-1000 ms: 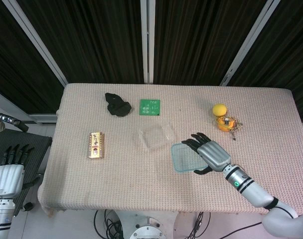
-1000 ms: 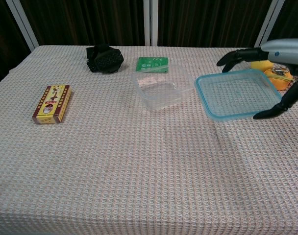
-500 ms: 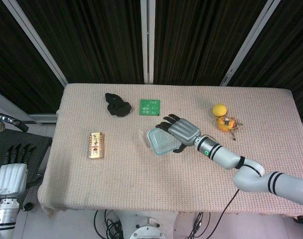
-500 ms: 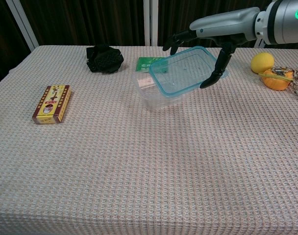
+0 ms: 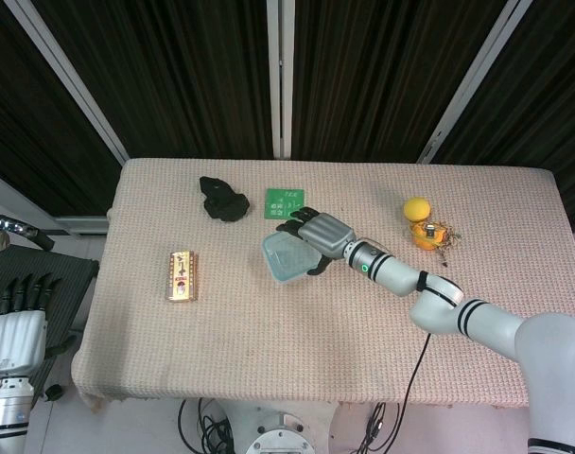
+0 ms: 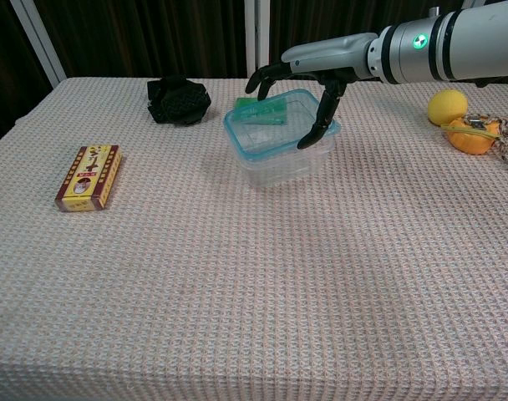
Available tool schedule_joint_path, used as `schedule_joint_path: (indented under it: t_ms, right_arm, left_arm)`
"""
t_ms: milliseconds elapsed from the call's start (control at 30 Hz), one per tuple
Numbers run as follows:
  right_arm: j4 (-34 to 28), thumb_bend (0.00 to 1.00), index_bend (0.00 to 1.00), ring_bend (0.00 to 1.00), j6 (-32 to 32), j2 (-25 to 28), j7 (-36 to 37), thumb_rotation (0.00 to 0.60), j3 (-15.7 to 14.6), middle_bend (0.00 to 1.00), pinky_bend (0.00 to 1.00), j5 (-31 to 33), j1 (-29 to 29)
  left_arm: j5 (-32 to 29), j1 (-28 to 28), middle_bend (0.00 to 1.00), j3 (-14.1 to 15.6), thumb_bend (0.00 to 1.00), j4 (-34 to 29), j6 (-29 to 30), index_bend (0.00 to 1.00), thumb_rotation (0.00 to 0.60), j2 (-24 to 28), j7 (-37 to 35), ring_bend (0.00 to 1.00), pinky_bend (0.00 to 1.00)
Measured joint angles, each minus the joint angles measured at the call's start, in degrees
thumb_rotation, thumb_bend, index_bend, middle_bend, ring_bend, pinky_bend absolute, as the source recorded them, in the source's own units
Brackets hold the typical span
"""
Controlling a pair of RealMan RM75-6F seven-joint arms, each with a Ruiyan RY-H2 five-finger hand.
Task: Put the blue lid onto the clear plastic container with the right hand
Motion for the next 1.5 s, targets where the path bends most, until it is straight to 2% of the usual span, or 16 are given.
schedule_joint_path:
  t_ms: [367, 1133, 1500]
  right_arm:
    - [6.1, 0.22, 0.11, 0.00, 3.8, -3.4, 8.9, 0.600, -4.8, 0.29, 0.00, -2.2, 1.6]
    - [6.9, 0.22, 0.10, 0.00, 6.1, -2.7, 12.1, 0.600, -9.0, 0.30, 0.00, -2.8, 2.5]
    - [8.2, 0.22, 0.09, 0.00, 4.9, -3.1, 11.6, 0.600, -9.2, 0.30, 0.00, -1.6, 3.1]
  left_arm:
    - [-0.1, 0.0, 0.09, -0.1, 0.00, 0.2, 0.1, 0.16, 0.600, -0.2, 0.0, 0.00, 0.00]
    - [-0.4, -0.1, 0.09, -0.2, 0.00, 0.1, 0.2, 0.16, 0.600, -0.5, 0.5, 0.00, 0.00]
    - [-0.5, -0.2, 0.09, -0.2, 0.00, 0.5, 0.1, 0.16, 0.600, -0.8, 0.1, 0.00, 0.00]
